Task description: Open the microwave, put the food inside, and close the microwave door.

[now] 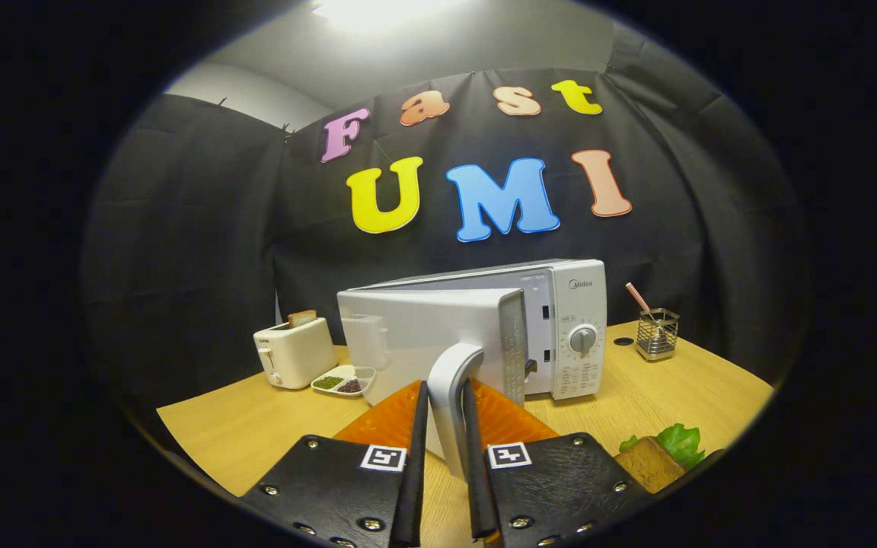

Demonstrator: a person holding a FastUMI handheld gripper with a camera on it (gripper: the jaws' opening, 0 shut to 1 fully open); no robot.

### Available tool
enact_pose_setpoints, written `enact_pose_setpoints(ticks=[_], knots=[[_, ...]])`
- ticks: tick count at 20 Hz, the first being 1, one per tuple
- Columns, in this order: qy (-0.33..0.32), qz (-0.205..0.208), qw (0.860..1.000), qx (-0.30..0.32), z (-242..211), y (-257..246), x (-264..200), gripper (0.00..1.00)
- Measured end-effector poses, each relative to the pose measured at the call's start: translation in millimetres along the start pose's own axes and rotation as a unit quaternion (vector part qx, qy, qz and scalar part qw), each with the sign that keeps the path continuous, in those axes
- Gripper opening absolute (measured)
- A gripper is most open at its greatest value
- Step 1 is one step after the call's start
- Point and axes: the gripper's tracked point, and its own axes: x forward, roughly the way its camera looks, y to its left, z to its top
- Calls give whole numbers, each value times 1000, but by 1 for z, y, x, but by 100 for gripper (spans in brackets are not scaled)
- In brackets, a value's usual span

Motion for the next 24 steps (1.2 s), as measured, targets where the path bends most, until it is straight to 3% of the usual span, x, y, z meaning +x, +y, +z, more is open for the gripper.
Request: enact_pose_setpoints(ticks=[19, 24], knots=[[19, 141, 990, -11, -39, 135, -45, 25], [5, 140, 989, -44, -43, 173, -48, 25]])
